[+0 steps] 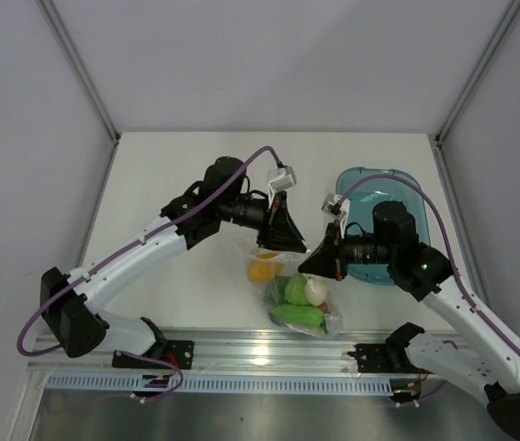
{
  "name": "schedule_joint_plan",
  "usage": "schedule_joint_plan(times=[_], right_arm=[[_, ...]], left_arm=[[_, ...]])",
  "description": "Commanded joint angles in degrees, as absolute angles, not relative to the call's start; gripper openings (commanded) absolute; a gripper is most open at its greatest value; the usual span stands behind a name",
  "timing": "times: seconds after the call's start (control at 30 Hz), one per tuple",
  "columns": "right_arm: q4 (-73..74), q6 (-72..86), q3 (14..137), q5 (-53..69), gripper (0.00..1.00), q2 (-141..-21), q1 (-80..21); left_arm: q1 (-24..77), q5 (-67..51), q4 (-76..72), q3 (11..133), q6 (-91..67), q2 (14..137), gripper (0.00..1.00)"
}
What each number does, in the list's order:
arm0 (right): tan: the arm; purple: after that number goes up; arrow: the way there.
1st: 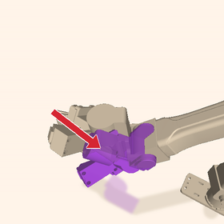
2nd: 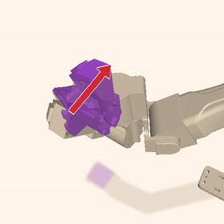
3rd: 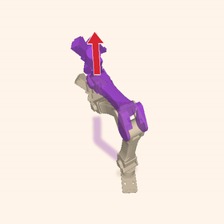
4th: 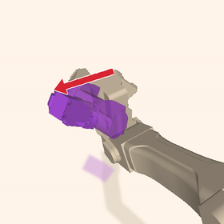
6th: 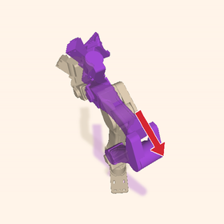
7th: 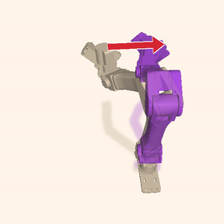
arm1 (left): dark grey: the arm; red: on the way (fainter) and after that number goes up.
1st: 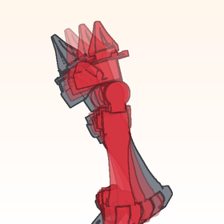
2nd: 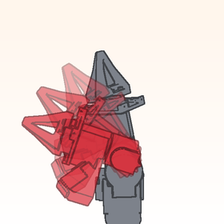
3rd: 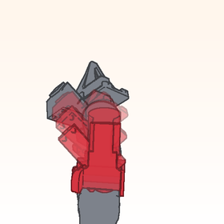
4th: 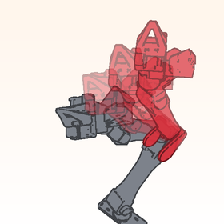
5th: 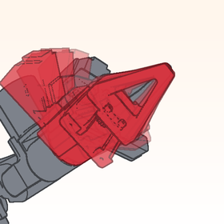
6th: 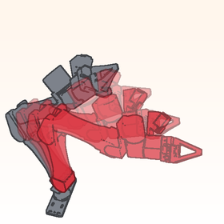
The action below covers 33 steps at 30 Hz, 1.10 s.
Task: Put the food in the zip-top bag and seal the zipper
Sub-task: Zip the zipper food storage bag at the center of the board.
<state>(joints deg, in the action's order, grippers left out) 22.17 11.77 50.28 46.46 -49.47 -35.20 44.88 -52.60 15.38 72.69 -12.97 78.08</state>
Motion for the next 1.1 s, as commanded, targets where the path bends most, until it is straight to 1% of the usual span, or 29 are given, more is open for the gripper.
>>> schedule_joint_plan(times=[0.0,0.1,0.2,0.23,0.3,0.33,0.37,0.43,0.47,0.57,0.8,1.0,1.07], right_arm=[[21.35,10.64,53.61,47.29,0.00,-48.34,-35.51],[21.71,10.20,53.88,46.50,0.00,-48.34,-35.51],[21.71,10.37,54.05,46.14,0.00,-48.25,-35.51],[21.80,10.37,54.14,45.62,0.00,-48.34,-35.51],[22.58,9.76,54.23,44.91,0.00,-48.43,-35.51],[22.94,9.49,54.32,44.22,0.05,-48.69,-35.51],[23.29,9.23,54.49,44.21,0.21,-48.87,-35.51],[23.82,8.88,54.84,44.82,0.31,-49.22,-35.51],[23.91,8.79,55.02,44.82,0.40,-49.83,-35.59],[24.52,8.35,55.81,45.52,0.42,-51.06,-35.59],[22.59,8.44,55.72,46.40,0.42,-52.91,-35.51],[19.95,8.88,56.42,48.25,0.37,-56.07,-35.51],[19.51,8.88,56.95,48.78,0.31,-56.86,-35.51]], left_arm=[[45.26,-52.47,15.38,75.50,-11.69,77.96,0.28],[45.26,-52.99,16.08,76.11,-11.52,78.22,0.20],[45.35,-53.44,16.78,75.85,-11.08,78.22,0.04],[45.26,-53.61,16.79,75.76,-11.07,78.14,0.01],[45.26,-53.61,16.96,75.41,-11.34,77.87,0.01],[45.26,-53.27,16.96,75.24,-11.42,77.61,0.01],[45.35,-53.00,16.96,74.80,-11.43,77.43,0.01],[45.35,-52.39,17.14,74.53,-11.16,76.73,0.01],[45.26,-52.12,17.31,74.53,-11.08,76.47,0.01],[45.26,-51.94,17.23,74.53,-11.07,75.76,0.00],[45.44,-53.61,15.91,74.27,-11.86,75.15,0.01],[45.62,-54.75,16.08,74.09,-11.60,74.80,0.01],[45.62,-54.58,16.34,73.92,-11.51,74.71,0.00]])
